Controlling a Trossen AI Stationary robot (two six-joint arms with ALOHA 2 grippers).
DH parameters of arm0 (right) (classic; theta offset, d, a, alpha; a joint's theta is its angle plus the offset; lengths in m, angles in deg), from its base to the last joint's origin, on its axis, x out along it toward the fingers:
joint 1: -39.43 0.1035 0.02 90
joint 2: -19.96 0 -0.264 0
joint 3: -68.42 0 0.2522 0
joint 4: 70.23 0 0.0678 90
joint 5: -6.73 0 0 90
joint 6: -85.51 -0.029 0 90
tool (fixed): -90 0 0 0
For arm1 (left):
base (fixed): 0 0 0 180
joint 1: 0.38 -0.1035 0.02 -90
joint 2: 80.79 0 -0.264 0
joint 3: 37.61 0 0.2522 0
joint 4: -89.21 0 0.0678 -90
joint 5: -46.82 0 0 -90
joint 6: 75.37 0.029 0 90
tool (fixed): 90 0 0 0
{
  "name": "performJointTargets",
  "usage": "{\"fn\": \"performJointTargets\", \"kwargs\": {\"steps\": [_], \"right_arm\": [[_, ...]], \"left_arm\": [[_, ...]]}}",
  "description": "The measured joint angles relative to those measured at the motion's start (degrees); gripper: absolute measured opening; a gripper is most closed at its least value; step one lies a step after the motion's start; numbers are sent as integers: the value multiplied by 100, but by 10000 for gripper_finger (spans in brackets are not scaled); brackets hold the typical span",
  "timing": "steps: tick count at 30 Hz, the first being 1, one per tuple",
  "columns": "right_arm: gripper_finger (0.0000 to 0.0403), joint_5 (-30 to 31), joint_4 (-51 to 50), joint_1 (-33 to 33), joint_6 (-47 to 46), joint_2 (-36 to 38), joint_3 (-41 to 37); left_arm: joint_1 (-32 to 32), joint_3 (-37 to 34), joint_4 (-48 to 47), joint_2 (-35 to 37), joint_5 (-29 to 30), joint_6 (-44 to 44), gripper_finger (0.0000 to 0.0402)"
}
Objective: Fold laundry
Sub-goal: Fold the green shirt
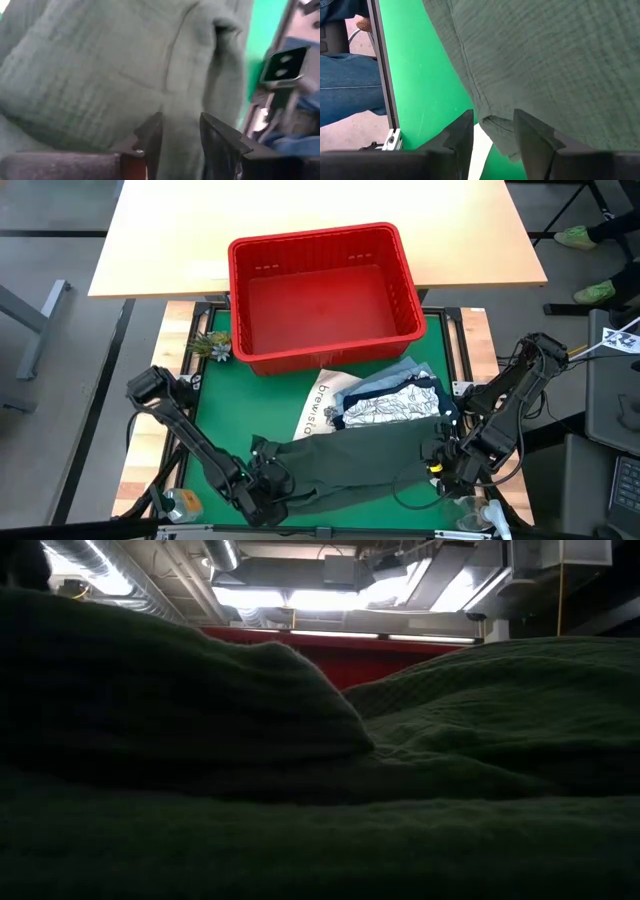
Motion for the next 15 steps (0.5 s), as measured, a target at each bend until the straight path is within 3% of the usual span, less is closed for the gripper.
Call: {"fn": "performJointTargets", "kwargs": {"steps": [15], "right_arm": [[138, -3, 2, 0, 0, 0, -2]], "left_arm": [[8, 0, -2625, -153, -493, -1066, 104]]}}
